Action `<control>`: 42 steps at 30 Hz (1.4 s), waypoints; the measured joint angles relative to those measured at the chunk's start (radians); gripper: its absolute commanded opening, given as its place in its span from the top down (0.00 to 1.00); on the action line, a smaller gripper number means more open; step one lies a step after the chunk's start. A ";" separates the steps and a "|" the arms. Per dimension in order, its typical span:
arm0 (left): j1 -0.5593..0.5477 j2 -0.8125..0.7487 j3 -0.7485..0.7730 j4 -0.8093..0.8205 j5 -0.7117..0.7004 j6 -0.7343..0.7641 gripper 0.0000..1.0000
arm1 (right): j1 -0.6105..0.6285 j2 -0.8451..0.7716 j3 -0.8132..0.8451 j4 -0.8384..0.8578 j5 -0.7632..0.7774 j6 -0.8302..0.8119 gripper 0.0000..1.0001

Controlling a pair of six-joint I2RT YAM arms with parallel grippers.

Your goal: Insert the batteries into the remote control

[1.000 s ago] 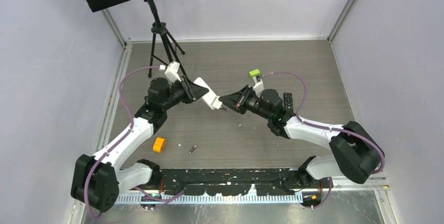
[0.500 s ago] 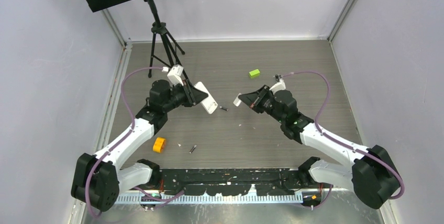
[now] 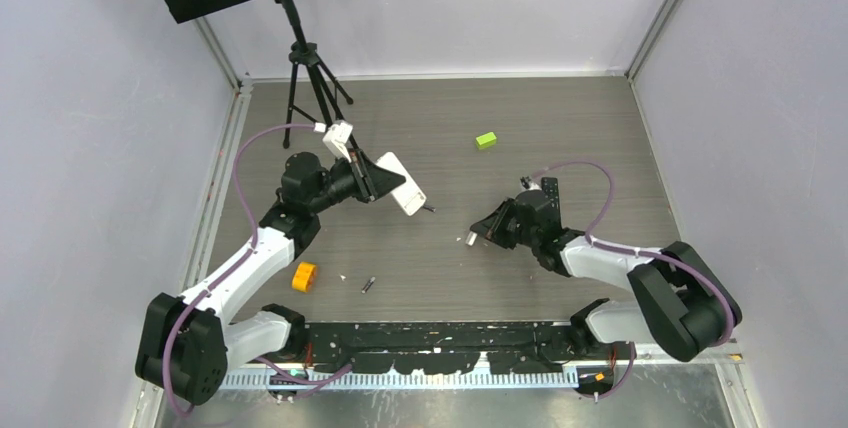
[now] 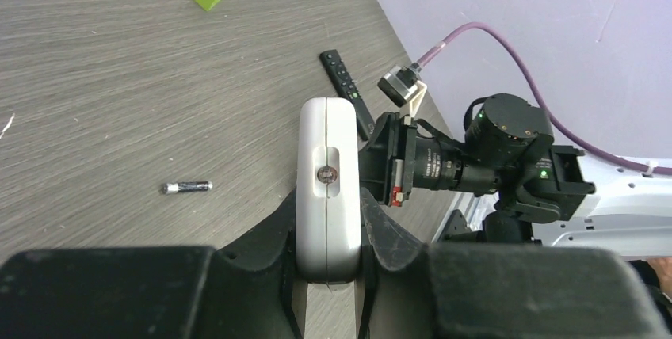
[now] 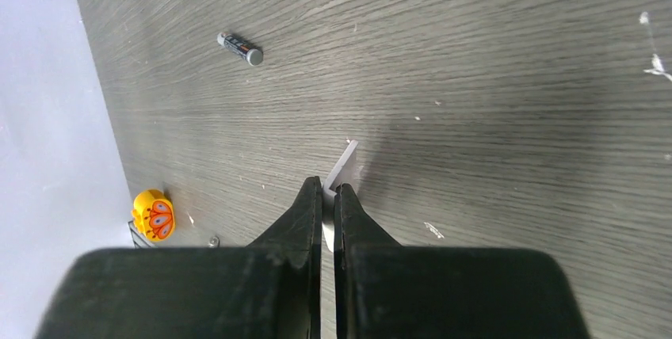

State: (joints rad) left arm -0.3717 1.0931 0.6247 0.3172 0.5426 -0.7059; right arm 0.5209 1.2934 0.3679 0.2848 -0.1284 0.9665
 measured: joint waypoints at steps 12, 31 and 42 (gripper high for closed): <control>0.000 0.000 -0.002 0.023 0.020 -0.023 1.00 | -0.019 -0.042 -0.033 -0.039 0.037 -0.010 0.29; -0.003 0.031 -0.002 0.452 0.296 -0.316 1.00 | 0.125 -0.441 -0.020 0.325 -0.210 0.044 0.22; -0.014 -0.018 -0.009 0.553 0.286 -0.457 0.97 | 0.282 -0.289 0.096 0.524 -0.162 0.009 0.58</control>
State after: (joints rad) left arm -0.3862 1.0756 0.6155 0.8700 0.8284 -1.1633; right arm 0.8024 1.0042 0.4637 0.8089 -0.2901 0.9756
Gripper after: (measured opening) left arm 0.219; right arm 0.504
